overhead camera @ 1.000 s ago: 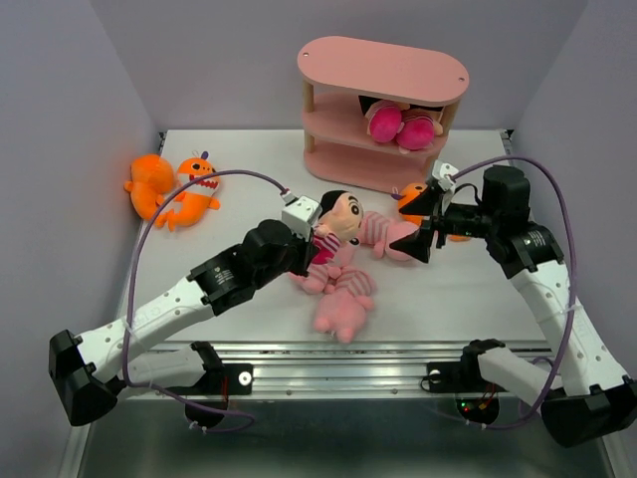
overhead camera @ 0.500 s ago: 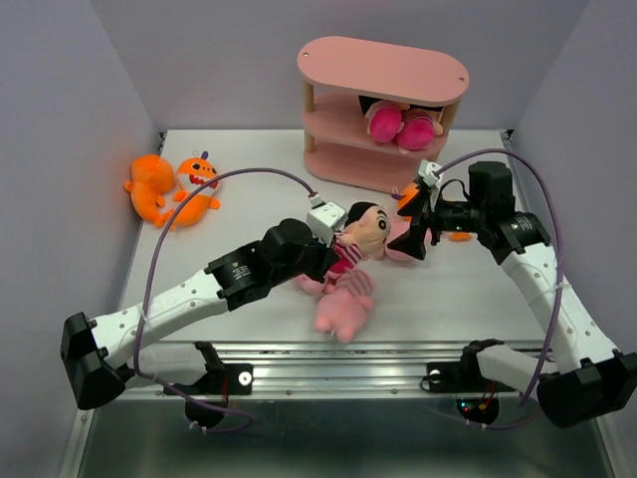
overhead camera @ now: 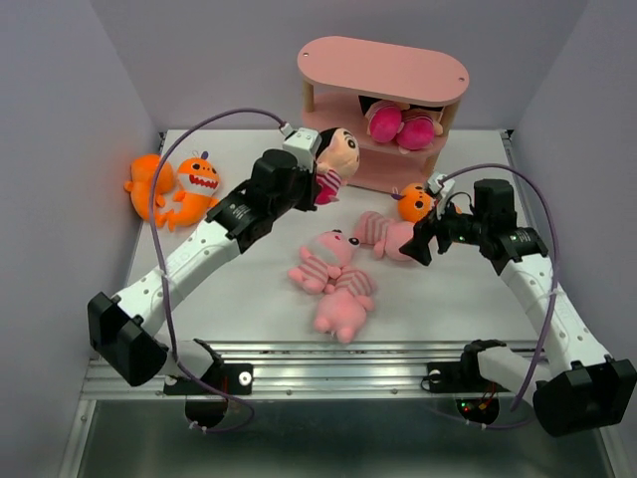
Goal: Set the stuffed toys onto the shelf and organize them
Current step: Place the stuffed toy onto shelf
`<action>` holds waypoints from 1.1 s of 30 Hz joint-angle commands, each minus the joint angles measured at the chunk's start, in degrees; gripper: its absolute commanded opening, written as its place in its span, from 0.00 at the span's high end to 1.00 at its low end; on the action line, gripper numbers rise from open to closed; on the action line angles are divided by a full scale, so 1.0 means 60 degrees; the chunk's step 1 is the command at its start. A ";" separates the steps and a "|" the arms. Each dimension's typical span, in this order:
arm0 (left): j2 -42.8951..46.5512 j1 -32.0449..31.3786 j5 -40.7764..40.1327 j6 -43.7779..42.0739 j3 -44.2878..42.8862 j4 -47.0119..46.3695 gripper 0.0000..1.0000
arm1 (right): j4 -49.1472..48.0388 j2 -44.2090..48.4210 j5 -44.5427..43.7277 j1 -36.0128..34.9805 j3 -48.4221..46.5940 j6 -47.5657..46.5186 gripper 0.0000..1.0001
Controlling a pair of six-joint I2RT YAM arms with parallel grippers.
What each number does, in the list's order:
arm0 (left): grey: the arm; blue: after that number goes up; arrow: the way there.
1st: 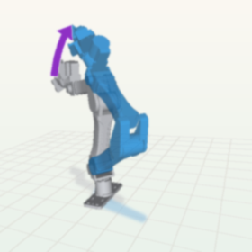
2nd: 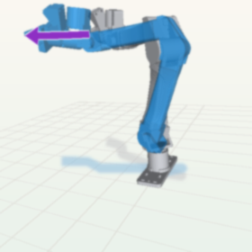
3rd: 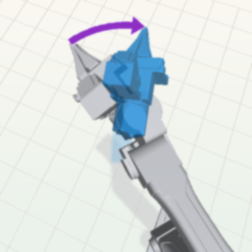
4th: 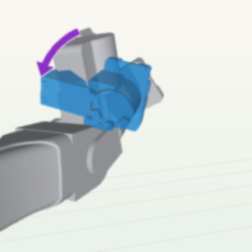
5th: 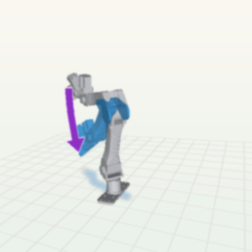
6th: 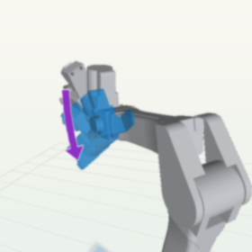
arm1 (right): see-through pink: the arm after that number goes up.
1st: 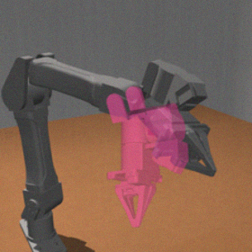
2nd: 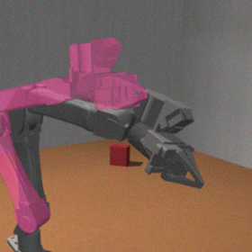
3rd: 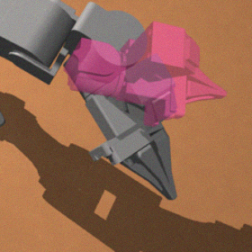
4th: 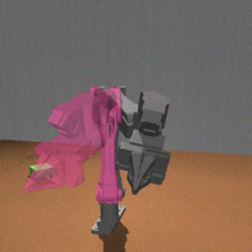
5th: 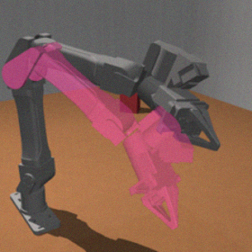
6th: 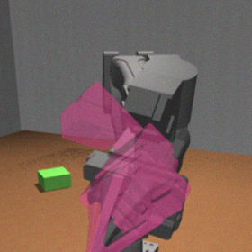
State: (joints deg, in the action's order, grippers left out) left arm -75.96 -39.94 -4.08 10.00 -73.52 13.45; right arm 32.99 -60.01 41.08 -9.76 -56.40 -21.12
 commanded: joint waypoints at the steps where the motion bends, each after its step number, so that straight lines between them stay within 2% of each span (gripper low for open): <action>1: -0.0887 0.0314 -0.0038 0.0106 -0.1397 -0.0075 1.00 | -0.0488 0.0318 0.0564 0.0497 0.0740 -0.0083 0.00; 4: -0.1778 0.0694 -0.0155 0.0135 -0.2422 0.0334 1.00 | -0.0826 0.0523 0.1105 0.0820 0.1269 0.0078 0.00; 15: -0.4212 0.1193 -0.0595 0.0223 -0.5293 0.1112 1.00 | -0.0811 0.1124 0.1459 0.0923 0.1578 0.0005 0.00; 24: -0.5224 0.1237 -0.1429 0.0033 -0.6715 0.1259 1.00 | -0.0797 0.1300 0.1562 0.0923 0.1622 0.0020 0.00; 33: -0.5884 0.1252 -0.2045 -0.0275 -0.7390 0.0878 1.00 | -0.0811 0.1359 0.1547 0.0923 0.1681 0.0020 0.00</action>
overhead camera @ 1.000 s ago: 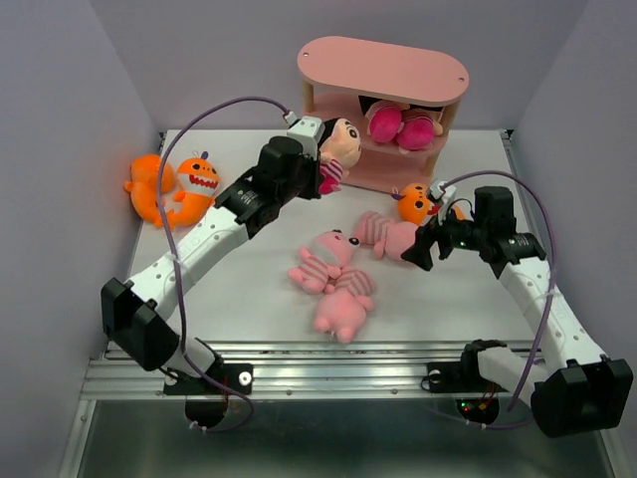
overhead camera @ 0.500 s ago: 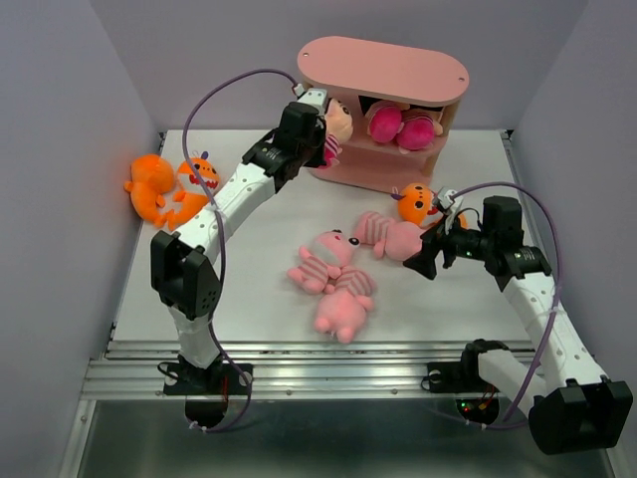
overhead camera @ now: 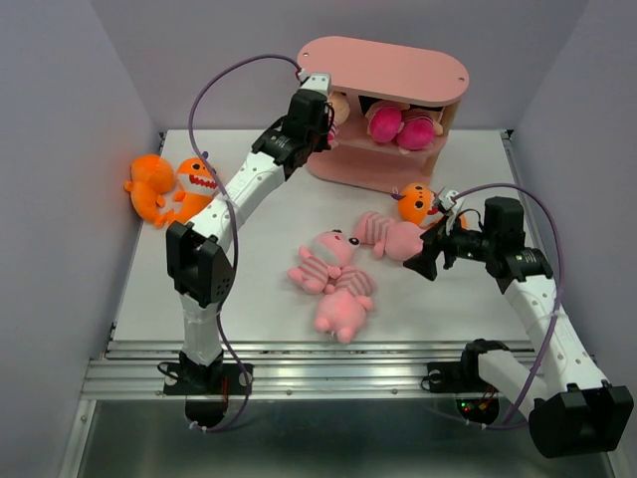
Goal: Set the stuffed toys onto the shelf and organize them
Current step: Place the stuffed toy onto shelf
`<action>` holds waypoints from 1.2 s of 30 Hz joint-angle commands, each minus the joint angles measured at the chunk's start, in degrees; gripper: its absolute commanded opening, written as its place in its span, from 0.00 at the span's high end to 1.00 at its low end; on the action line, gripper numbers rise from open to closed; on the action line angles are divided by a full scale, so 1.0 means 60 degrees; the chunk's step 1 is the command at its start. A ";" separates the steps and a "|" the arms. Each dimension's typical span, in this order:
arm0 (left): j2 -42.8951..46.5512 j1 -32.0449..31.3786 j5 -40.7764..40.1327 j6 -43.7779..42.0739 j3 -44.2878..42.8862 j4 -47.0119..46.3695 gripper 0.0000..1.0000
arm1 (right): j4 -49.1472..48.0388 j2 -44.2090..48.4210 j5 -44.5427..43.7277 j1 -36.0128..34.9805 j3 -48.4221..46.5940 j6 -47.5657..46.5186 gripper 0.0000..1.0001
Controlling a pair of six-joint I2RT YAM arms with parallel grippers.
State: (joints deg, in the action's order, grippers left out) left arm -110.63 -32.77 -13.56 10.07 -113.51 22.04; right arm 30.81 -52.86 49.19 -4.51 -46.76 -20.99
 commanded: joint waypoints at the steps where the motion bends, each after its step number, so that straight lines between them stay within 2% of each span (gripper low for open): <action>1: -0.0208 0.0057 -0.0508 -0.0315 -0.0768 -0.0583 1.00 | -0.0447 0.0182 0.0181 0.0049 0.0089 -0.0002 0.00; 12: -0.1029 0.0042 -0.0699 -0.0418 -0.1735 -0.0802 1.00 | -0.0447 0.0241 0.0064 0.0049 0.0118 -0.0002 0.00; 18: -0.1235 0.0042 -0.0889 -0.0330 -0.1882 -0.0993 0.95 | -0.0432 0.0183 0.0078 0.0049 0.0147 -0.0002 0.00; 30: -0.1557 0.0042 -0.0728 -0.0052 -0.2145 -0.1345 0.73 | -0.0462 0.0138 -0.0039 0.0049 0.0162 -0.0031 0.00; 36: -0.1718 0.0043 -0.0801 0.0095 -0.2233 -0.1476 0.65 | -0.0447 0.0109 -0.0083 0.0049 0.0162 -0.0031 0.00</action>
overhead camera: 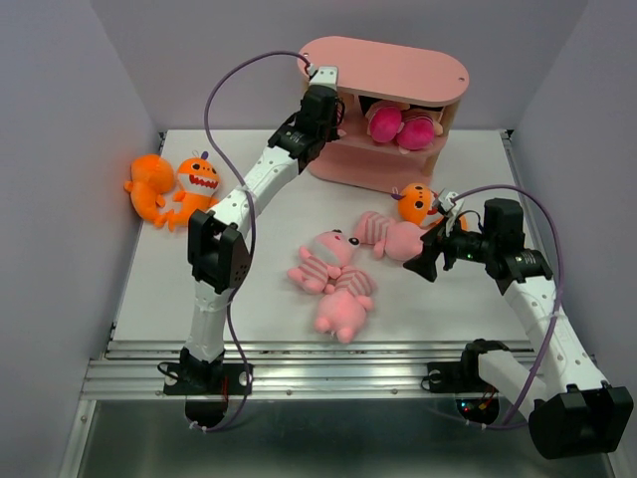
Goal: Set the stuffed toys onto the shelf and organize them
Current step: Place the stuffed toy onto shelf
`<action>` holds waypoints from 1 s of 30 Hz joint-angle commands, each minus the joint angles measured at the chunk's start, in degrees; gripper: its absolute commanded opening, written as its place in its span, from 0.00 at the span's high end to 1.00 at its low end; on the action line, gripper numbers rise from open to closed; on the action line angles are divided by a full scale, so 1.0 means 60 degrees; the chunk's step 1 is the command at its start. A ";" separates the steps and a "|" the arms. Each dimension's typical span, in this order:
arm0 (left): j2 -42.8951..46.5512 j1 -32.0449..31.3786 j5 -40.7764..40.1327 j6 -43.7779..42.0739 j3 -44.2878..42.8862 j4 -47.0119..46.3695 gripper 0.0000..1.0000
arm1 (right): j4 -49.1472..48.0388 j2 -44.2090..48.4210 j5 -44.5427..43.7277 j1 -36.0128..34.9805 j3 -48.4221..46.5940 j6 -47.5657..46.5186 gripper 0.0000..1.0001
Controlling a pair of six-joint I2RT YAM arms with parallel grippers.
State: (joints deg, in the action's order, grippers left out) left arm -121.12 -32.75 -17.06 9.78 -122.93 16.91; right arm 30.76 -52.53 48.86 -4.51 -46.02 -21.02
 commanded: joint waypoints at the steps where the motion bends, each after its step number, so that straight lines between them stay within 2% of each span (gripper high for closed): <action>1: 0.0001 0.0039 -0.0233 0.0142 -0.0678 -0.0635 0.63 | -0.0454 0.0054 -0.0043 0.0049 0.0053 -0.0028 0.00; 15: -0.0380 0.0039 0.0440 0.0216 -0.0927 -0.0855 0.51 | -0.0454 -0.0004 -0.0160 0.0049 0.0053 -0.0042 0.00; 30: -0.0350 0.0024 0.0412 -0.0194 -0.0678 -0.1236 0.53 | -0.0440 -0.0092 -0.0204 0.0137 0.0053 -0.0042 0.00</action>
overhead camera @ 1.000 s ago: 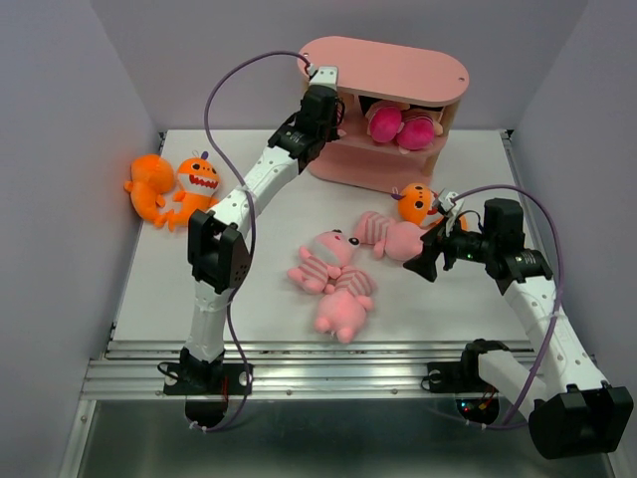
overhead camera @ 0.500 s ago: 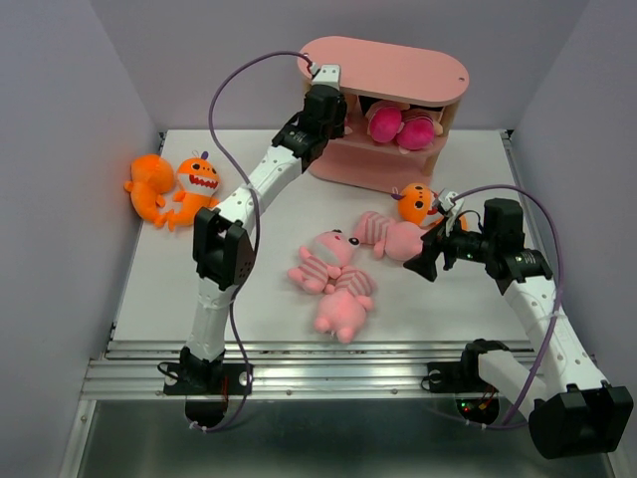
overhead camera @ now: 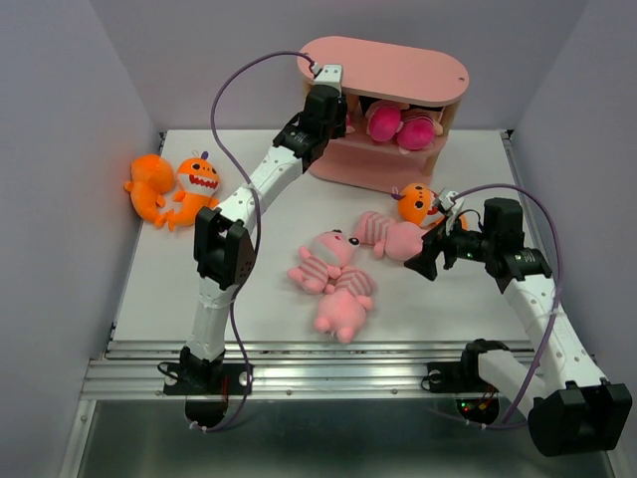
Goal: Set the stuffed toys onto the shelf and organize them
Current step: Place the stuffed toy onto shelf
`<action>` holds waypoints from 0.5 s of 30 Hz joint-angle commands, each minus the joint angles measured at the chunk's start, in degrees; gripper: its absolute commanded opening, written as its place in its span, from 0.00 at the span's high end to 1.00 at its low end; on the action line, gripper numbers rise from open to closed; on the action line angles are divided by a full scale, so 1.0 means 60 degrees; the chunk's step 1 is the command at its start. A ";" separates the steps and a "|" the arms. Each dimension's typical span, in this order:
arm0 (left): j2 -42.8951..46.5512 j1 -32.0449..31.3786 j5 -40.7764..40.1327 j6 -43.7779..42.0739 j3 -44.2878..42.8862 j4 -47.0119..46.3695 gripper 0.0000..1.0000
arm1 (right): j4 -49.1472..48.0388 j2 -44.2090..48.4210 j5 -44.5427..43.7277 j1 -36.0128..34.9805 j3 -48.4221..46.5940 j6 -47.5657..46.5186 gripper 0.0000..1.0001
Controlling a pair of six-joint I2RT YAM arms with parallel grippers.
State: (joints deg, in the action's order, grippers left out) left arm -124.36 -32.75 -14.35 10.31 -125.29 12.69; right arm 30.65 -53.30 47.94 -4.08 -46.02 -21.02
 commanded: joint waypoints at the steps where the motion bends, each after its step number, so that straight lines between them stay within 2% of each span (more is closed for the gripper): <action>1: 0.0189 0.0024 -0.0055 -0.0311 -0.0299 -0.0547 0.52 | -0.0422 0.0035 -0.0051 0.0064 0.0053 -0.0042 0.00; 9: 0.0203 0.0010 -0.0216 -0.0663 -0.0314 -0.0489 0.46 | -0.0436 -0.0008 -0.0080 0.0064 0.0053 -0.0057 0.00; 15: 0.0262 -0.0005 -0.0099 -0.0780 -0.0328 -0.0342 0.29 | -0.0422 -0.0023 -0.0124 0.0064 0.0067 -0.0072 0.00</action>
State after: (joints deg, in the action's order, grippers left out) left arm -124.36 -32.77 -14.81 7.29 -125.29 12.25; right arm 30.41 -53.34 47.72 -4.08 -46.02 -21.02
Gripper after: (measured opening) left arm 0.685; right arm 0.998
